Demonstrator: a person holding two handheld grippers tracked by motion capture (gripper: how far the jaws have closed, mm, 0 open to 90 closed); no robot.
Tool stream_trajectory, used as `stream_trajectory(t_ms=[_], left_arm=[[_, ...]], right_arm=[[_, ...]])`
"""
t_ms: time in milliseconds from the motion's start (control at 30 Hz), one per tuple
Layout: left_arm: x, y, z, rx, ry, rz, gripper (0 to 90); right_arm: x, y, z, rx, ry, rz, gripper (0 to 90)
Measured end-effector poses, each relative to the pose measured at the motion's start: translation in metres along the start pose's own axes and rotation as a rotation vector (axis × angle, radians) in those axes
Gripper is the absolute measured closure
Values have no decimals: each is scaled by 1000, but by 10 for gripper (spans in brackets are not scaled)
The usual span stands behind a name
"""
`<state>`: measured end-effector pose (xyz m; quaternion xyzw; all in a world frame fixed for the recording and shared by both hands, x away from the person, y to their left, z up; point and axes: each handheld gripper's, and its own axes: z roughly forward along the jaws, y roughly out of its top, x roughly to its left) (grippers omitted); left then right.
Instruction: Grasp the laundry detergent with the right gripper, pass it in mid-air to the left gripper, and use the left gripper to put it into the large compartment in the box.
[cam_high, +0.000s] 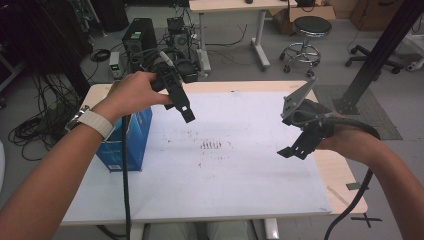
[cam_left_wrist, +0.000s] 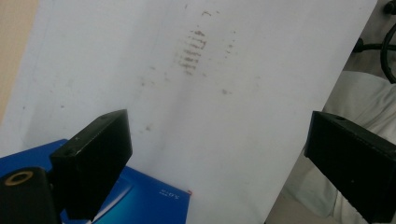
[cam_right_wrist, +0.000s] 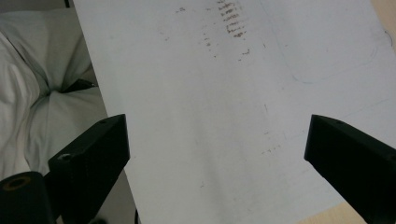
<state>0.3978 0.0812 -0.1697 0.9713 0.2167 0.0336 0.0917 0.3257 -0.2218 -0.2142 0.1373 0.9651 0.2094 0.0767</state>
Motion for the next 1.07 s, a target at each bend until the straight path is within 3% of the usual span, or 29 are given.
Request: stream_trajectory(t_ms=[367,1067], left_arm=[[-10,5,2,-11,-5,54,80],[-9,6,4,-2,-8,61,80]], right_arm=[[0,1,3,-4,7,1,65],[1,-2,5,0,9,8,65]])
